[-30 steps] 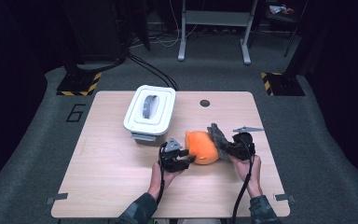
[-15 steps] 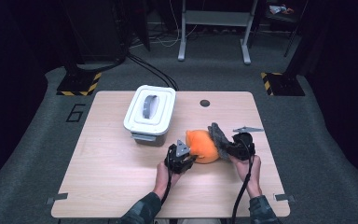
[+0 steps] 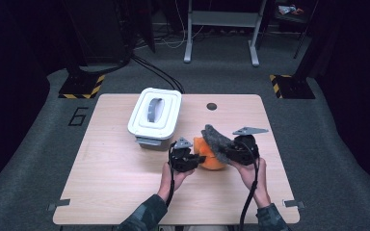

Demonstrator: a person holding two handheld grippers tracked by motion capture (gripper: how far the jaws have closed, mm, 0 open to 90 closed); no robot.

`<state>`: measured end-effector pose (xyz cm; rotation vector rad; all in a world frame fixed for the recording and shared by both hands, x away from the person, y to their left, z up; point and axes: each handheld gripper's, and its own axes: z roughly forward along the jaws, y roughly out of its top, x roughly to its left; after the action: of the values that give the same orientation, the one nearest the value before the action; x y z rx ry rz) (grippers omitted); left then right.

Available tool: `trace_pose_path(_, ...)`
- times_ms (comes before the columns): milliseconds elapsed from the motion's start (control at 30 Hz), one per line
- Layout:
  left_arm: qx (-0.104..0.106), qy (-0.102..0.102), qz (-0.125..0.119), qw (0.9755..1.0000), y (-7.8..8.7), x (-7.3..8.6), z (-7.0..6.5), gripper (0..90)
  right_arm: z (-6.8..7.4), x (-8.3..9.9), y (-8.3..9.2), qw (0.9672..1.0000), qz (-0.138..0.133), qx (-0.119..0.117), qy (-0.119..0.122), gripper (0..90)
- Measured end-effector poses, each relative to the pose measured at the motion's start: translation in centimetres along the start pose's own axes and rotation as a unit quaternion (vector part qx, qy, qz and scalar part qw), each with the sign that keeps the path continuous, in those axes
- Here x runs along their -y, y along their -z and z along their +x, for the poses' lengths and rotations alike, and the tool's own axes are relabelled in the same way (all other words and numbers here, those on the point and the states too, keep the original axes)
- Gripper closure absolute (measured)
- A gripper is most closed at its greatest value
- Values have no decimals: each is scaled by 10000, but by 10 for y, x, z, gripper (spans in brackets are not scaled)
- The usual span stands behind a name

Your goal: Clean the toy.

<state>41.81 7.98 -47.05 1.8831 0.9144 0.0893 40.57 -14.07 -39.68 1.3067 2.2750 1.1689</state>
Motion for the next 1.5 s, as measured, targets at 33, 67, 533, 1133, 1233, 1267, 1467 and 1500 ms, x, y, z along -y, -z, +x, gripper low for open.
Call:
trace_pose_path(33,-41,5,12,10000,-1,0,0,798,3,0,-5,9999,94,28,64,790)
trace_pose_path(67,-66,6,31,10000,-1,1,1,798,5,0,-11,9997,187,58,111,790)
trace_pose_path(533,-321,51,127,9994,-4,9,6,796,1,11,-27,9985,259,457,173,792)
trace_pose_path(1133,-258,79,117,9996,-4,11,11,794,-70,47,-31,9924,516,780,-798,789)
trace_pose_path(1233,-287,71,117,9995,-4,11,12,794,-79,54,-34,9908,615,812,-895,790)
trace_pose_path(1267,-275,88,103,9995,-4,11,12,794,-81,57,-34,9898,652,842,-951,790)
trace_pose_path(1467,-227,129,90,9996,-4,12,14,794,-92,69,-33,9869,715,903,-1132,790)
trace_pose_path(1500,-230,132,93,9996,-4,12,14,794,-94,71,-34,9865,750,892,-1148,790)
